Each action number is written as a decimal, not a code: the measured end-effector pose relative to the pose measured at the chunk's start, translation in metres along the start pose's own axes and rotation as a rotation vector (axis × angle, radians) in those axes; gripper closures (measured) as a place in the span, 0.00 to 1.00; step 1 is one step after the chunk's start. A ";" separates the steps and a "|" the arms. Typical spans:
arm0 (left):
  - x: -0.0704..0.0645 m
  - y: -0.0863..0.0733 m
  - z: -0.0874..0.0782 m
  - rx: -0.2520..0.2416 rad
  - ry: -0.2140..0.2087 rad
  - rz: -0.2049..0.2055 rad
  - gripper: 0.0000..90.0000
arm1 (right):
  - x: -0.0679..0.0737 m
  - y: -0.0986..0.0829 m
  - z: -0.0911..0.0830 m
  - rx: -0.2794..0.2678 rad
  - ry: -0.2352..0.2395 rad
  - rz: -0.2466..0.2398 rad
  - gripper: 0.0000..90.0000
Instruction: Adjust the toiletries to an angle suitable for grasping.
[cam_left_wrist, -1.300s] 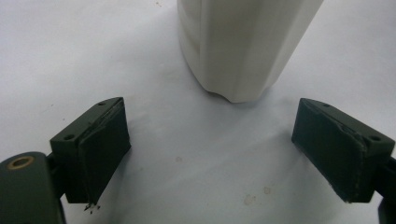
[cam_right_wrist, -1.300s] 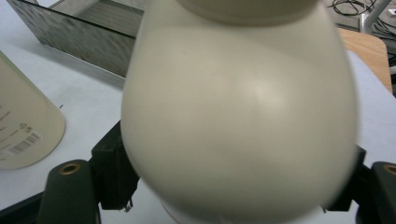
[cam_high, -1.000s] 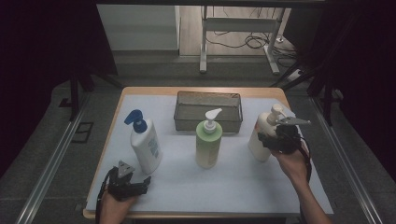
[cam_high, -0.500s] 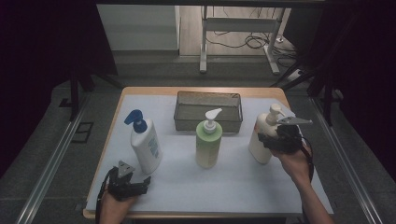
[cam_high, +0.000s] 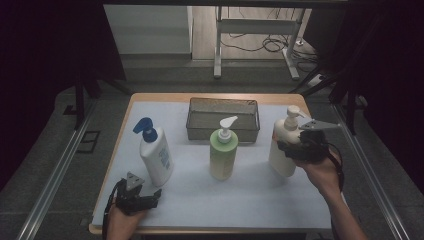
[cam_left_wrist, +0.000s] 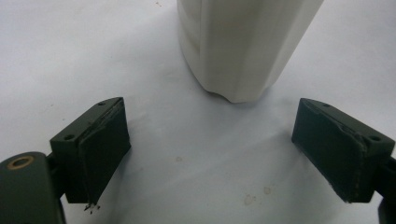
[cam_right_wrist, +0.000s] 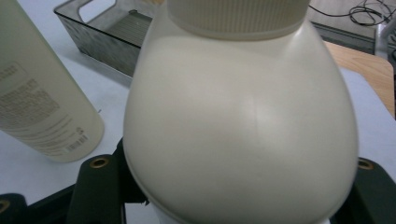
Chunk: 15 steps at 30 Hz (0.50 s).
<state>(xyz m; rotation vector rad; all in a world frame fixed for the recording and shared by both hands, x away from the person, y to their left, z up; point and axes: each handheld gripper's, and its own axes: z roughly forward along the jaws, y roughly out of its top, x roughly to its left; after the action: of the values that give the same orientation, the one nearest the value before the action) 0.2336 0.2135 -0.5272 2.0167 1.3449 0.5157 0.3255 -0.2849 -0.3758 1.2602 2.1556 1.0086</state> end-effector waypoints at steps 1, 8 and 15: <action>0.000 0.000 0.000 0.000 0.000 -0.002 0.12 | 0.000 0.001 -0.001 -0.001 0.004 0.000 0.41; 0.000 0.000 0.000 0.002 0.000 0.006 0.12 | 0.003 0.016 -0.009 -0.013 0.024 -0.016 0.41; 0.000 0.000 0.000 0.000 0.000 0.003 0.12 | 0.007 0.032 -0.013 -0.029 0.049 -0.021 0.41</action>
<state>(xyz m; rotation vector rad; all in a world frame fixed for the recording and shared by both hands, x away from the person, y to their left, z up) 0.2338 0.2137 -0.5271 2.0192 1.3418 0.5167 0.3307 -0.2733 -0.3432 1.2094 2.1781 1.0685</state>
